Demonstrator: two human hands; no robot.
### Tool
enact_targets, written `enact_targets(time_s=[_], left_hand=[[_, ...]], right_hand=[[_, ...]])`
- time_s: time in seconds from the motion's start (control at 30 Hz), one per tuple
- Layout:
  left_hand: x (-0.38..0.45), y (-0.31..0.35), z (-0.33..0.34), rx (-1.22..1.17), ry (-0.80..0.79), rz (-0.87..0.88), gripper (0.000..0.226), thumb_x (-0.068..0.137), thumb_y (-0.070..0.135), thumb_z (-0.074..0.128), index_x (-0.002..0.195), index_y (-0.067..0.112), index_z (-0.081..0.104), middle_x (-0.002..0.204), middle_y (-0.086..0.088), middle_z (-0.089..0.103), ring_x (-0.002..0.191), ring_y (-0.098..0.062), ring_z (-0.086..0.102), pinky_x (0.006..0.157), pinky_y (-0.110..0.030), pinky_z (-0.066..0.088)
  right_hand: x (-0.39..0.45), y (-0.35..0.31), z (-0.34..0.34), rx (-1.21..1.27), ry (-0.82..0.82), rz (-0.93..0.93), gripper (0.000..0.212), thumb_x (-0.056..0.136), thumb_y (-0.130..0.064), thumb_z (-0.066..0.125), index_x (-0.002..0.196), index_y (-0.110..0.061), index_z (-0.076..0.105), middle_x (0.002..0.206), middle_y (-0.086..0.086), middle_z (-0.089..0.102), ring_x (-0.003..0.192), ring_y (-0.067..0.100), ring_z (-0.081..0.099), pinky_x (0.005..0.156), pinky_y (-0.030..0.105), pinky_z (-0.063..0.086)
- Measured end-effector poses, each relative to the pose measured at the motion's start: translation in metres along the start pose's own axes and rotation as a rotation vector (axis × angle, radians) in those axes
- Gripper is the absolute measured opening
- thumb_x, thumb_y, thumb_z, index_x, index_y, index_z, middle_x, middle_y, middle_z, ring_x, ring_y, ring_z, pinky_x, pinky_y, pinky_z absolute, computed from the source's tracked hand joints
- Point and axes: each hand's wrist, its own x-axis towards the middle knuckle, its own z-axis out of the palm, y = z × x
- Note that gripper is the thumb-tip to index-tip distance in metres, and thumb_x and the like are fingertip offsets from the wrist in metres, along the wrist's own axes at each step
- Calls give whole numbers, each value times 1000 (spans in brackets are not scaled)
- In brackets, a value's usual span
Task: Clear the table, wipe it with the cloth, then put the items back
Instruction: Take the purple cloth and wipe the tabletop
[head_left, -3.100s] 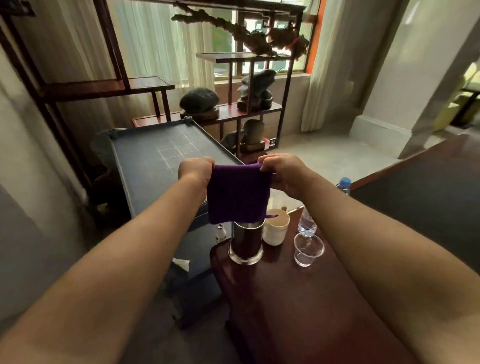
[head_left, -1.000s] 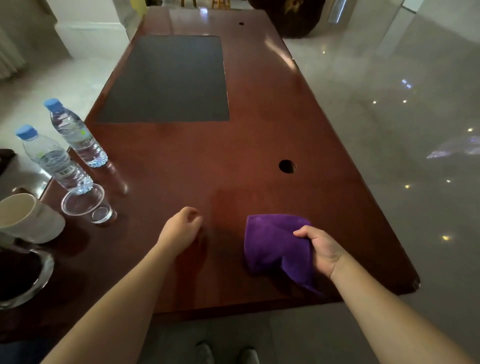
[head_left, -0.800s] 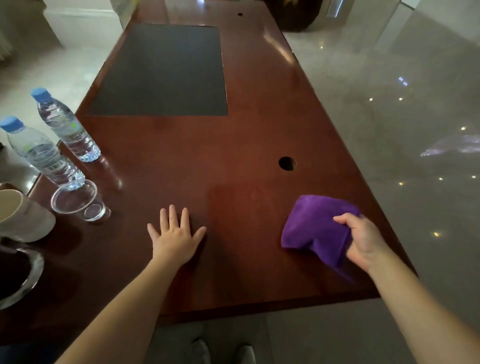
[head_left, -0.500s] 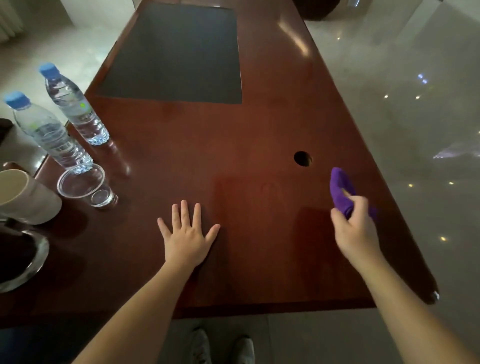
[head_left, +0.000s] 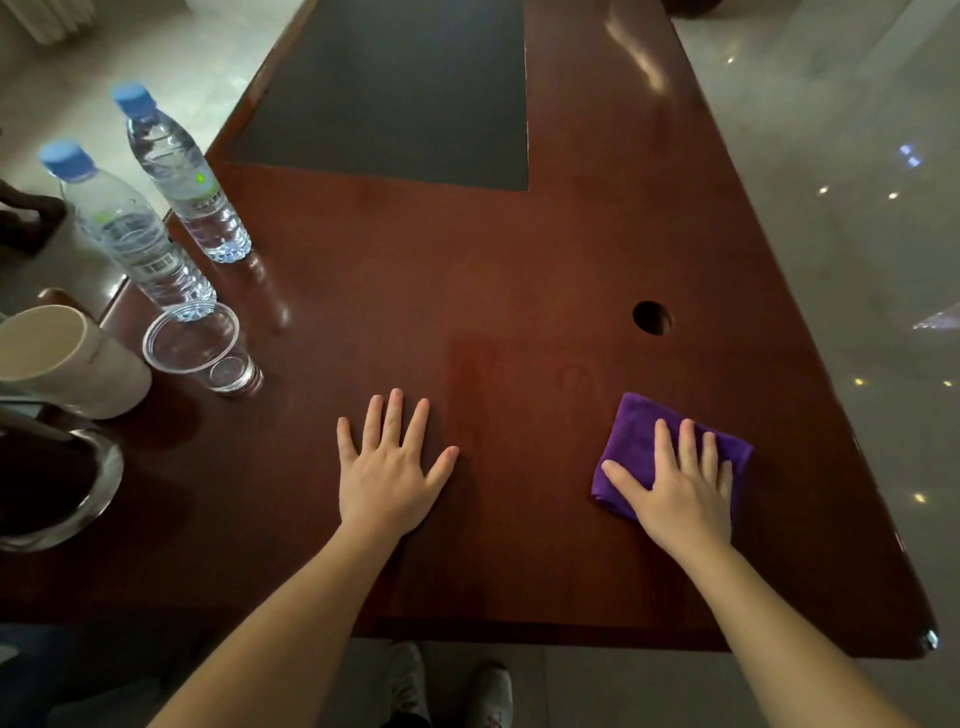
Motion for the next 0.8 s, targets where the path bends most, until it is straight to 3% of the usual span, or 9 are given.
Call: enact_targets(time_s=[0.2, 0.33, 0.43, 0.6, 0.7, 0.8], left_hand=[[-1, -1, 0, -12, 20, 1, 81, 87, 77, 2, 156, 35, 10, 165, 0, 5, 151, -21, -6, 118, -53, -7], [0, -1, 1, 10, 19, -4, 81, 86, 77, -1, 155, 36, 6, 165, 0, 2, 151, -20, -8, 118, -52, -7], [-1, -1, 1, 15, 21, -1, 81, 86, 77, -1, 155, 36, 6, 165, 0, 1, 151, -20, -9, 119, -52, -6], [1, 0, 0, 0, 34, -7, 80, 87, 77, 4, 155, 37, 12, 165, 1, 6, 151, -20, -4, 119, -51, -5], [0, -1, 0, 12, 31, -2, 83, 85, 79, -2, 155, 36, 11, 165, 1, 6, 151, -20, -4, 119, -51, -5], [0, -1, 0, 7, 35, -4, 85, 84, 80, -1, 155, 36, 14, 165, 0, 9, 151, -20, -2, 119, -52, -3]], right_hand=[[57, -20, -11, 185, 70, 172, 68, 96, -61, 15, 153, -26, 24, 161, 5, 17, 147, 30, 8, 117, 53, 7], [105, -61, -26, 325, 8, 286, 65, 95, -60, 11, 151, -31, 29, 162, 0, 14, 148, 30, 4, 116, 55, 2], [109, -110, -27, 264, 20, 132, 63, 94, -62, 16, 149, -34, 32, 161, 0, 18, 147, 31, 7, 115, 56, 5], [62, -186, -9, 137, 35, -352, 60, 91, -65, 22, 148, -45, 25, 162, 0, 16, 147, 33, 5, 115, 55, -1], [41, -177, -4, 52, 25, -560, 62, 91, -66, 15, 149, -45, 20, 162, -1, 15, 148, 32, 3, 116, 54, -4], [31, -134, 1, 31, 28, -623, 61, 90, -64, 20, 148, -46, 23, 161, -3, 17, 148, 28, 5, 117, 49, -2]])
